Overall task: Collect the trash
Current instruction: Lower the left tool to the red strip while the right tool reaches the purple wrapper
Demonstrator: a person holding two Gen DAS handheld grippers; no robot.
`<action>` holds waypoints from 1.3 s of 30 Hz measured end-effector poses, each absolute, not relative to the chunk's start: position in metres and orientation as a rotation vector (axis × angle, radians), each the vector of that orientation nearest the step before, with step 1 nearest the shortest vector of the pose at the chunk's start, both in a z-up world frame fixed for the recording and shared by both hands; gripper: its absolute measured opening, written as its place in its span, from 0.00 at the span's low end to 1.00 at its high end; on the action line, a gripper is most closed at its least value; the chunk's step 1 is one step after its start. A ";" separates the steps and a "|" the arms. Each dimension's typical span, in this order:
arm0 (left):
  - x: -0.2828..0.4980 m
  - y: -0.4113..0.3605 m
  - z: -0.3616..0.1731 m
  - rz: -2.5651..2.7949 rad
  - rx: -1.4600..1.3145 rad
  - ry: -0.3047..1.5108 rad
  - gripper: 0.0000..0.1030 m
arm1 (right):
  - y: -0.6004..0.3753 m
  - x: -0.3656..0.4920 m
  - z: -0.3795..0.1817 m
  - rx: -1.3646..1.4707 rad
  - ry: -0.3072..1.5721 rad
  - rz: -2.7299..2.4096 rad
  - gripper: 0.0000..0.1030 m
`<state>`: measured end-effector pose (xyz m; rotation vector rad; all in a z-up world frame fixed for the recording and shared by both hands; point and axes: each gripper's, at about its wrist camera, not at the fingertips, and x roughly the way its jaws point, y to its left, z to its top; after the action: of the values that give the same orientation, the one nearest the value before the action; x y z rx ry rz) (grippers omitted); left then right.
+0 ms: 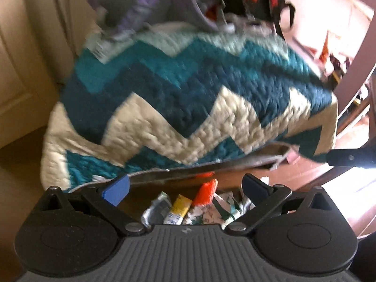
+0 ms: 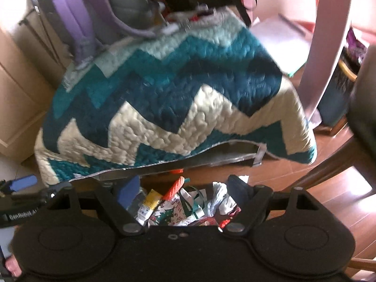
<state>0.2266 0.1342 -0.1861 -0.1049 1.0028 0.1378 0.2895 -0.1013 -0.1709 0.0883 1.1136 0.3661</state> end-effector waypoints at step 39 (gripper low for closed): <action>0.386 0.080 -0.513 -0.089 0.128 1.388 0.81 | -0.111 0.290 -0.519 0.201 1.773 0.104 0.76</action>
<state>0.3864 0.0798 -0.5133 0.1282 1.3881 -0.0888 0.2895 -0.1110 -0.5193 0.2012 1.7730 0.1038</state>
